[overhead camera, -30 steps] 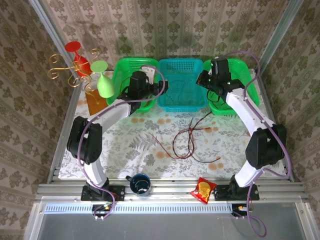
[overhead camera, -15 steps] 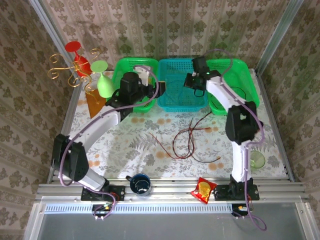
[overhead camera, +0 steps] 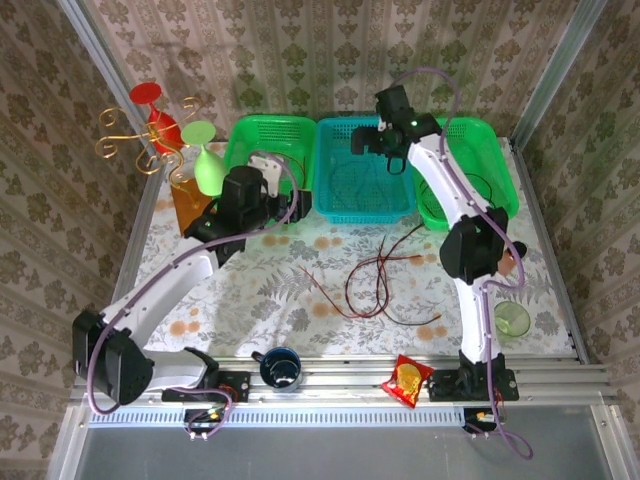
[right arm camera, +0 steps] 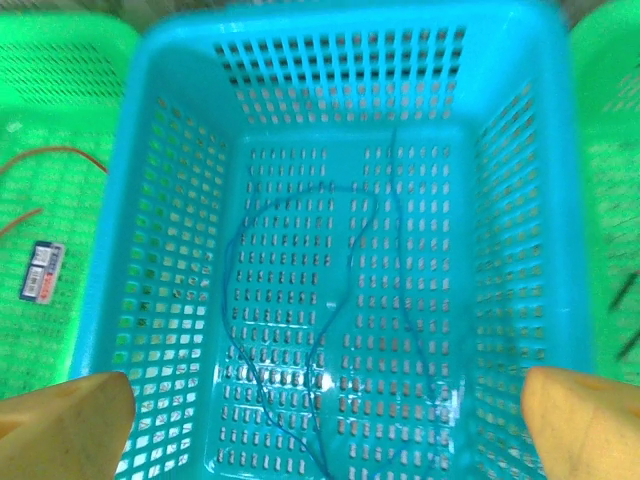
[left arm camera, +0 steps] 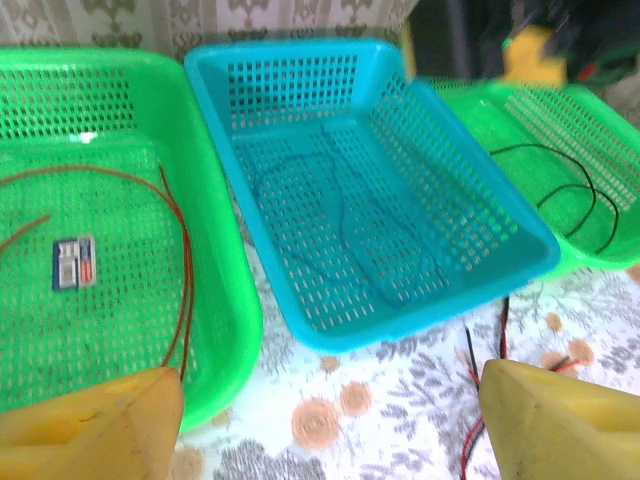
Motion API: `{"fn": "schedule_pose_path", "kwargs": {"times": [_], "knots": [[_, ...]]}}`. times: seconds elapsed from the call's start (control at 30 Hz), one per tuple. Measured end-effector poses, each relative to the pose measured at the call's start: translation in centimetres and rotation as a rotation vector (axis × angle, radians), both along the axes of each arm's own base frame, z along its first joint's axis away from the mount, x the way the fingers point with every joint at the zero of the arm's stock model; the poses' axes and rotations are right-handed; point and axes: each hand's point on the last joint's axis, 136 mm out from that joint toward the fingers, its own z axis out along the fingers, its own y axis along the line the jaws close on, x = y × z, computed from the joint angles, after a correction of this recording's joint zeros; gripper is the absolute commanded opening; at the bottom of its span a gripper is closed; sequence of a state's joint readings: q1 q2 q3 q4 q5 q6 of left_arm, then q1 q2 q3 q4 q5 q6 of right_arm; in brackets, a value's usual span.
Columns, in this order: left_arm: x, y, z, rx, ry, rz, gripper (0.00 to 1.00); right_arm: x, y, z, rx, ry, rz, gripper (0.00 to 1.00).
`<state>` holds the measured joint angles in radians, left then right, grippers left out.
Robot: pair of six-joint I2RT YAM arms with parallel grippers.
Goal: Untangle the cables
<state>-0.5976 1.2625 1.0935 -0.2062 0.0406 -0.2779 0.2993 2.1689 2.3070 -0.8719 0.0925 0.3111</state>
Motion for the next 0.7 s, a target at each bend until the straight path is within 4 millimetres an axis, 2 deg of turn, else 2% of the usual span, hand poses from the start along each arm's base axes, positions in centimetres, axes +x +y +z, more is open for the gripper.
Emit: {"fn": "schedule_pose_path", "kwargs": {"times": [0.1, 0.17, 0.23, 0.3, 0.4, 0.47, 0.6, 0.7], "knots": [[-2.2, 0.1, -0.9, 0.006, 0.039, -0.009, 0.78, -2.2, -0.7, 4.3, 0.001, -0.066, 0.012, 0.99], [-3.6, 0.2, -1.6, -0.002, 0.068, -0.009, 0.76, -5.3, -1.2, 6.2, 0.007, -0.097, 0.025, 0.97], [-4.8, 0.8, -2.7, -0.013, 0.102, 0.003, 0.75, -8.8, -1.1, 6.8, 0.013, -0.111, 0.05, 0.94], [-6.0, 1.4, -4.3, -0.021, 0.142, 0.021, 0.74, -12.4, -0.4, 6.5, 0.034, -0.137, 0.094, 0.91], [-7.7, 2.1, -7.6, -0.012, 0.215, 0.044, 0.74, -17.4, 0.8, 4.2, 0.062, -0.139, 0.162, 0.87], [-8.9, 2.5, -10.1, 0.002, 0.264, 0.056, 0.74, -19.9, 1.6, 2.1, 0.074, -0.123, 0.196, 0.86], [-10.6, 3.6, -14.1, 0.002, 0.344, 0.098, 0.74, -23.8, 3.8, -3.2, 0.087, -0.066, 0.271, 0.82], [-11.2, 4.4, -15.8, -0.015, 0.372, 0.137, 0.74, -26.2, 5.3, -7.7, 0.072, 0.007, 0.322, 0.8]]}}
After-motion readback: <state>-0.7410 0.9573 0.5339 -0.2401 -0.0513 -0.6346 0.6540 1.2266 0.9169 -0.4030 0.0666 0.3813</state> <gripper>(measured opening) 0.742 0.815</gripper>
